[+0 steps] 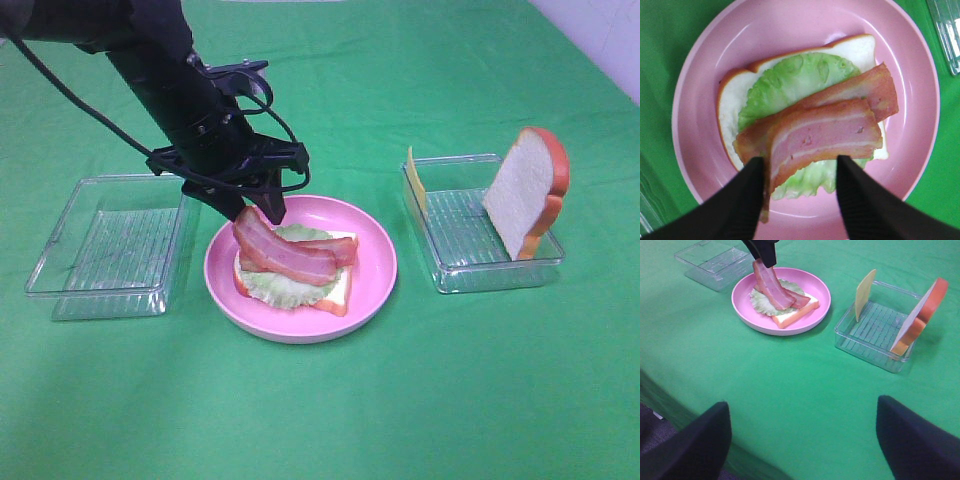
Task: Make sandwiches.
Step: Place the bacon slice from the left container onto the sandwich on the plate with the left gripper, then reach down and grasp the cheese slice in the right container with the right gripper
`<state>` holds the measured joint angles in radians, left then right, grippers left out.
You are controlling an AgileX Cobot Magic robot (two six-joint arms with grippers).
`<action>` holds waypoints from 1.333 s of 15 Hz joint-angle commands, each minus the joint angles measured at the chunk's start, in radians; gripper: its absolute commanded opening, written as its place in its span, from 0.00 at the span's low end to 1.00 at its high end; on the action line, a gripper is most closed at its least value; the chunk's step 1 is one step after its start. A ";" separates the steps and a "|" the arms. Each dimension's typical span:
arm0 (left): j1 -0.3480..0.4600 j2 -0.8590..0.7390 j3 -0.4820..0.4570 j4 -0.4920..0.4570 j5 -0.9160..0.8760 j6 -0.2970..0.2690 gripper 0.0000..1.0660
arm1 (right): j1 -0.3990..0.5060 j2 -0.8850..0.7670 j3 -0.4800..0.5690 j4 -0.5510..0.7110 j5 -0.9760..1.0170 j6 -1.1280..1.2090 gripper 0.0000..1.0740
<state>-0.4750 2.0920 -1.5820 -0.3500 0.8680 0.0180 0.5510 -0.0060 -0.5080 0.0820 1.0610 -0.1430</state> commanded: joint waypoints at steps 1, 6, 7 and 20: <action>-0.002 0.001 -0.001 -0.001 0.013 -0.006 0.73 | -0.003 -0.014 0.002 0.002 0.003 -0.007 0.71; -0.002 0.000 -0.114 0.144 0.217 0.000 0.73 | -0.003 -0.014 0.002 0.002 0.003 -0.007 0.71; -0.002 0.000 -0.160 0.175 0.302 0.000 0.73 | -0.003 -0.014 0.002 0.002 0.003 -0.007 0.71; -0.005 -0.690 0.005 0.182 0.419 -0.005 0.73 | -0.003 -0.014 0.002 0.005 0.003 -0.007 0.71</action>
<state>-0.4750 1.4140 -1.5830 -0.1630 1.2120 0.0170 0.5510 -0.0060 -0.5080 0.0820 1.0610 -0.1430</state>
